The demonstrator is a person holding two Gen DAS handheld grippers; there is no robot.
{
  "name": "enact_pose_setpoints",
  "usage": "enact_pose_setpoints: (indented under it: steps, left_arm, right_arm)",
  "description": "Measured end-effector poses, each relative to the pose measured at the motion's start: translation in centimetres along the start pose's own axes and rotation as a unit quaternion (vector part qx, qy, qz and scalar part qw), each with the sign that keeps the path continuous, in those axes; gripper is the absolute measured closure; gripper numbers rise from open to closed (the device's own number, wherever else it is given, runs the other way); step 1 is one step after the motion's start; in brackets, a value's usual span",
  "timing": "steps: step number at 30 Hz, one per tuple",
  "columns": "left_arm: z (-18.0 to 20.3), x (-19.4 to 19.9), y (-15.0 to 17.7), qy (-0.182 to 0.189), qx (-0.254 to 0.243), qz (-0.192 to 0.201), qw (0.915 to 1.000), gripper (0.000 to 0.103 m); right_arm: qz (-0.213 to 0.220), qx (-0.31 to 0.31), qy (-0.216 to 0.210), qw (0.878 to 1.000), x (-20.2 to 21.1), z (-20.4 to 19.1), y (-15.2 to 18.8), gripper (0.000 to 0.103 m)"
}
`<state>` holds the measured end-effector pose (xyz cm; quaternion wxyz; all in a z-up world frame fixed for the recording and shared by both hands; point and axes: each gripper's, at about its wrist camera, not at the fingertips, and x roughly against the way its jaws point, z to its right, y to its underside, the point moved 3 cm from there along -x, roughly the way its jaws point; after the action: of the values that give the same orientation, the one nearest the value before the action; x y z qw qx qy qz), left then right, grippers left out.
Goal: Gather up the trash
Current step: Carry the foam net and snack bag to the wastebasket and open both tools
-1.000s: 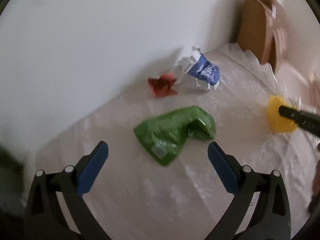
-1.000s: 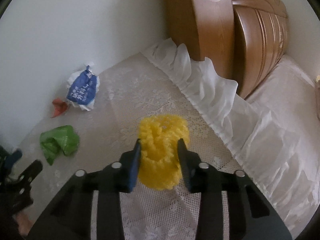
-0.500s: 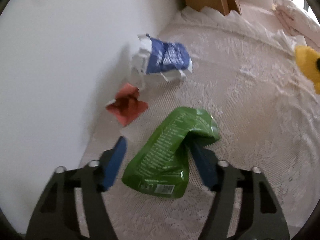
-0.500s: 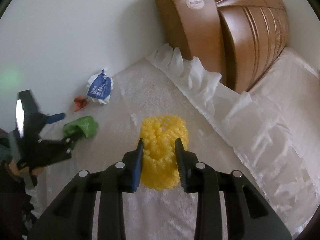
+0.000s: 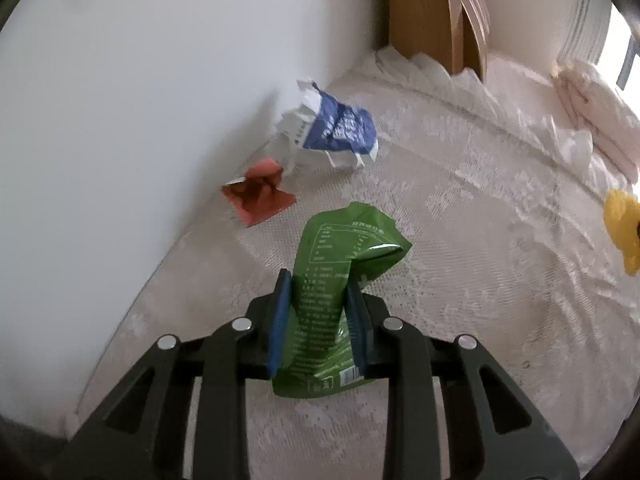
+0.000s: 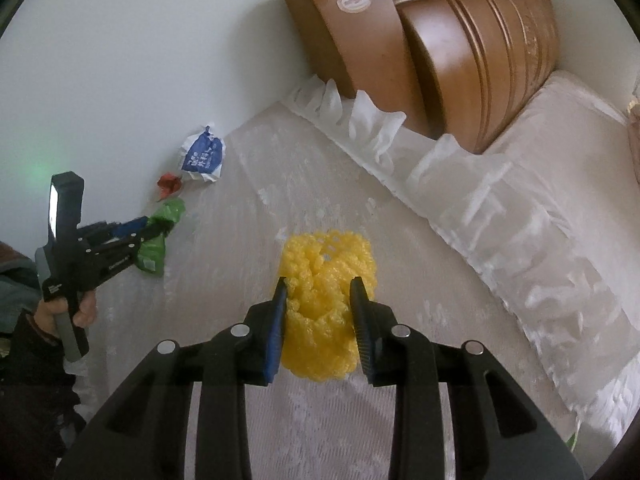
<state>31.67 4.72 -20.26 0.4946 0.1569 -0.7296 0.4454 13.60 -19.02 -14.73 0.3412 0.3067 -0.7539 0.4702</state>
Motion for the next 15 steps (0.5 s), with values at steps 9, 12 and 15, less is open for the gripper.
enact_pose_setpoints:
  steps: [9, 12, 15]
  left_arm:
    - [2.2, 7.2, 1.8, -0.048, 0.072, 0.055, 0.9947, 0.076]
    - [4.3, 10.2, 2.9, -0.057, 0.109, 0.071, 0.9899, 0.076]
    - [7.1, 12.9, 4.6, -0.055, 0.137, 0.074, 0.9863, 0.076]
  right_arm:
    - [0.036, 0.001, -0.014, 0.999, 5.2, 0.4, 2.5, 0.072]
    - [0.039, 0.002, -0.016, 0.999, 6.8, 0.8, 3.7, 0.072]
    - [0.037, 0.006, -0.013, 0.999, 8.4, 1.6, 5.1, 0.072]
